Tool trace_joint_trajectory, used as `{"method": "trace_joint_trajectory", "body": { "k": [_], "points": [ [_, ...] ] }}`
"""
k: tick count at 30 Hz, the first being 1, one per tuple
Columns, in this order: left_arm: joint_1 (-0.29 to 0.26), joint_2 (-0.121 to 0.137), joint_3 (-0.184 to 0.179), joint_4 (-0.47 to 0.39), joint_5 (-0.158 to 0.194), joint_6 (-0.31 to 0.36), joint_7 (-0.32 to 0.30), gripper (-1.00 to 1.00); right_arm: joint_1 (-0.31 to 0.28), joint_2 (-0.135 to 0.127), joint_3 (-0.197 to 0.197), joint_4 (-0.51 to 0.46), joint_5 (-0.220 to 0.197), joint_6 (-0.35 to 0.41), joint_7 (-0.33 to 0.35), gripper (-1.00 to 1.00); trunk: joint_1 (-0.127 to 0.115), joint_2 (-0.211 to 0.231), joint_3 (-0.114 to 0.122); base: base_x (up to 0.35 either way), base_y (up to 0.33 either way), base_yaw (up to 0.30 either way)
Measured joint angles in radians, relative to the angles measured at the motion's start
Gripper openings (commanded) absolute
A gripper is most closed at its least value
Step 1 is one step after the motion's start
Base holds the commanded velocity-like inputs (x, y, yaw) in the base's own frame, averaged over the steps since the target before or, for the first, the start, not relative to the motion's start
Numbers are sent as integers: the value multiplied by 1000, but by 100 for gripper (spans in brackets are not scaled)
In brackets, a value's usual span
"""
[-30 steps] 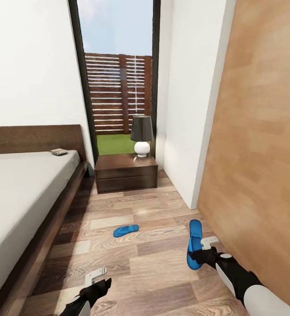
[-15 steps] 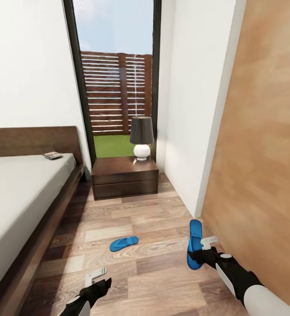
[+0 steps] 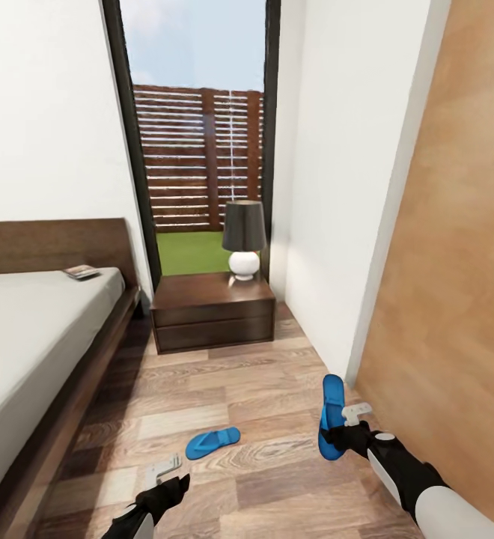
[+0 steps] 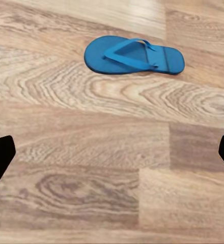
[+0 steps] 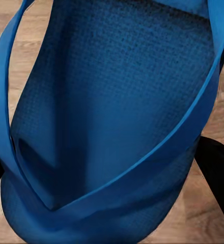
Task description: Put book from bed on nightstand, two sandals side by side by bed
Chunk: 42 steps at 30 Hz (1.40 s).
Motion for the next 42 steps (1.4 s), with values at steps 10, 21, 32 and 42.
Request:
{"method": "trace_joint_trajectory", "body": {
  "k": [10,21,32,42],
  "points": [
    [0,0,0,0,0,0,0,100,0,0,0,0,0,0,1,-100,0,0,0,329,115,0],
    [0,0,0,0,0,-1,0,100,0,0,0,0,-1,1,2,-100,0,0,0,223,8,-105],
    [0,0,1,0,1,-1,0,100,0,0,0,0,-1,2,3,-100,0,0,0,13,18,-266],
    [0,0,0,0,0,0,-1,100,0,0,0,0,-1,1,2,-100,0,0,0,222,140,-253]
  ]
}}
